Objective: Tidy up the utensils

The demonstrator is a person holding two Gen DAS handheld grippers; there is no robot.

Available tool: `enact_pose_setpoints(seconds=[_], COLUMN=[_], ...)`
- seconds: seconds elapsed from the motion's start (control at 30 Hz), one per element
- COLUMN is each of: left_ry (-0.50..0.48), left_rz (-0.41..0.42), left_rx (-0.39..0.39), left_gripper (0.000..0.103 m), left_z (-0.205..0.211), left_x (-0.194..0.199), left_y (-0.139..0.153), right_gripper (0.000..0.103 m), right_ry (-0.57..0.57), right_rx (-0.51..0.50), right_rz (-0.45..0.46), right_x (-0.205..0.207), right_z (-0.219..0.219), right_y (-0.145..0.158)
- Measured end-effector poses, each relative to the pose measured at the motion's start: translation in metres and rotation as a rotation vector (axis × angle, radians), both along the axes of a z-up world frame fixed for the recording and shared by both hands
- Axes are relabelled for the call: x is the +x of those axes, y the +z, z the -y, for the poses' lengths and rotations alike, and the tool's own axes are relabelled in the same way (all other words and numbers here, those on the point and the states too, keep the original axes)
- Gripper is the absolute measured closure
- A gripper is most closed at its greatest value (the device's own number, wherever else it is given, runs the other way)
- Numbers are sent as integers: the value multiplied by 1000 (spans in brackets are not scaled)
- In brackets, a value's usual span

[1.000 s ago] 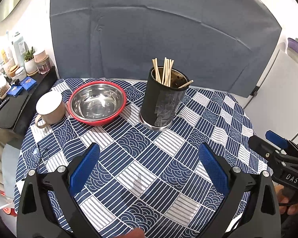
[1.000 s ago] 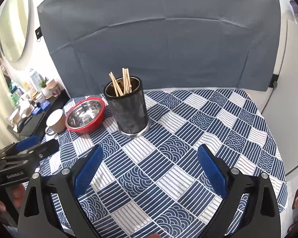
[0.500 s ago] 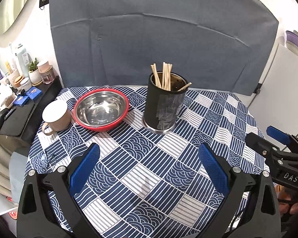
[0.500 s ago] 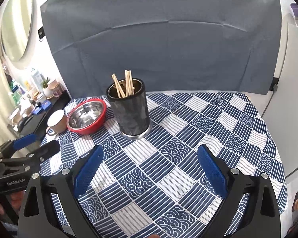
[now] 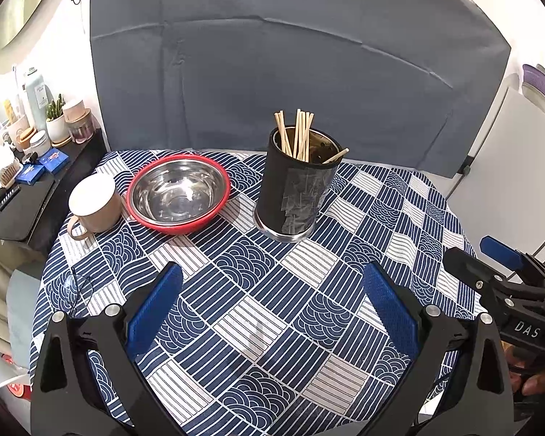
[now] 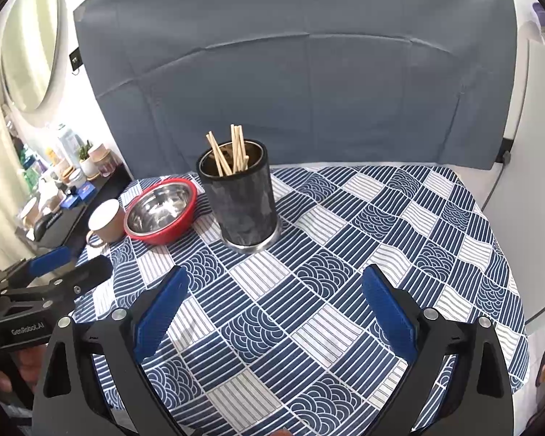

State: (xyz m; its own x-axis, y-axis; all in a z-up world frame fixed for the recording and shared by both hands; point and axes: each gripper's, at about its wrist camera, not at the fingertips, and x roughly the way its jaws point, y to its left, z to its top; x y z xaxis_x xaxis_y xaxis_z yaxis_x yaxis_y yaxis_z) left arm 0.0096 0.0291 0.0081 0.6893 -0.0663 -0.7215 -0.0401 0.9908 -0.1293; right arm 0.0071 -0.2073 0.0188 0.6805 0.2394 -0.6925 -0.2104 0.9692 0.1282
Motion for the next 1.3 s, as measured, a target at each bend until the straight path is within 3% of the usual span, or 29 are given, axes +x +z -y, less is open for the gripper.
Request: enact_pose_setpoints(seconds=[0.23, 0.83, 1.3], left_ry=[4, -38, -39], left_rz=[-12, -13, -16], left_rx=[-29, 13, 1], left_gripper=[6, 6, 6], left_z=[-5, 2, 0], left_x=[1, -3, -2], left_y=[-3, -2, -2], right_gripper=[11, 11, 10], right_ry=[9, -9, -9], right_rx=[7, 36, 11], right_rz=[-4, -25, -27], right_x=[0, -4, -6], right_z=[-1, 1, -3], right_y=[-2, -6, -7])
